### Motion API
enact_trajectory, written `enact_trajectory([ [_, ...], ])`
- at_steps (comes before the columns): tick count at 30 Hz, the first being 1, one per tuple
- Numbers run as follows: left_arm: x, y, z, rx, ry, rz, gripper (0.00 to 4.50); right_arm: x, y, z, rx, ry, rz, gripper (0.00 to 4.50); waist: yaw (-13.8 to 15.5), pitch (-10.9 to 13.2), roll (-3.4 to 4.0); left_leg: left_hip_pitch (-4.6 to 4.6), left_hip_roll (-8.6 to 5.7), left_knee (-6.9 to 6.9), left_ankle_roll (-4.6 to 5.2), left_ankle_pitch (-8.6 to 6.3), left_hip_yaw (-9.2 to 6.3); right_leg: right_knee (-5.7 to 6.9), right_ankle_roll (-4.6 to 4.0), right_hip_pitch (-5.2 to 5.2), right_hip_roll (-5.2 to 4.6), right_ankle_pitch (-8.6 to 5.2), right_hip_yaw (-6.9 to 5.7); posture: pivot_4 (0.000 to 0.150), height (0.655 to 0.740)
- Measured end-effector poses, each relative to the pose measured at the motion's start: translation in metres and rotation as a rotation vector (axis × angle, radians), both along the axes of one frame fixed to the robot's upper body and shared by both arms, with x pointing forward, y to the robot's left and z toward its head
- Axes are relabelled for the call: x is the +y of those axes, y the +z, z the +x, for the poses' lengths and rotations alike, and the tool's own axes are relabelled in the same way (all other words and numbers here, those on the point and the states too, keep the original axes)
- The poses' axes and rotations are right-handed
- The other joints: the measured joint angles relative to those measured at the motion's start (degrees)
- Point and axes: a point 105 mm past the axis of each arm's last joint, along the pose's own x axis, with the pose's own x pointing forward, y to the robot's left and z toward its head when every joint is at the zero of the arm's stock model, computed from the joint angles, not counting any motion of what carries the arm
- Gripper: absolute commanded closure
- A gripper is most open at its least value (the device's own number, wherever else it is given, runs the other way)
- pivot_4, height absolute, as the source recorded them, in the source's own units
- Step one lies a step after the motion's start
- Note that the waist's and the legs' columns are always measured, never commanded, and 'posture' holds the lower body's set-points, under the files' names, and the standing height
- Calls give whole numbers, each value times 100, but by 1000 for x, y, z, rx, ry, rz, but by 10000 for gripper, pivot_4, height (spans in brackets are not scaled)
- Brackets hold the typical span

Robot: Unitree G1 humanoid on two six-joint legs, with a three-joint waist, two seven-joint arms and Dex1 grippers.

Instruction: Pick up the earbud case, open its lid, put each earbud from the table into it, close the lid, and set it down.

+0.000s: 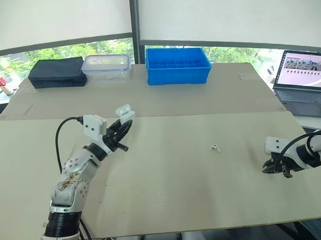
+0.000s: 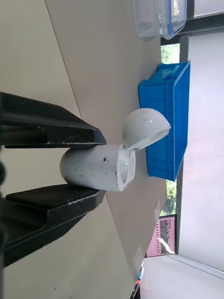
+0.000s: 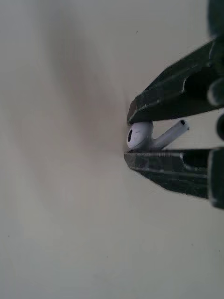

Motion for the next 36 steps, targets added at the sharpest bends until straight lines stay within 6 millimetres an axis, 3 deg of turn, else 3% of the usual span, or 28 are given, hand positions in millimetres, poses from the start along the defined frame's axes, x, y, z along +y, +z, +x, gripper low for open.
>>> enact_trajectory([
  [4,0,0,0,4,3,2,39496,-4,1,1,-12,-20,-6,11315,19,0,0,0,1,0,-1,0,-2,0,0,0,2,0,-2,1500,7400],
  [31,0,1,-3,6,3,6,39496,-16,-3,-6,61,-112,-30,11315,127,0,0,4,-2,7,-8,4,-5,-1,2,17,0,4,-4,1500,7400],
  [32,0,1,-2,6,3,6,39496,-16,-3,-6,58,-112,-30,16723,127,0,0,5,-1,7,-8,4,-5,-1,2,19,1,4,-5,1500,7400],
  [36,0,2,-2,5,2,6,39496,-17,-6,-9,60,-106,-29,30102,126,0,0,53,0,3,6,-5,-8,-11,4,72,2,2,-8,1500,7400],
])
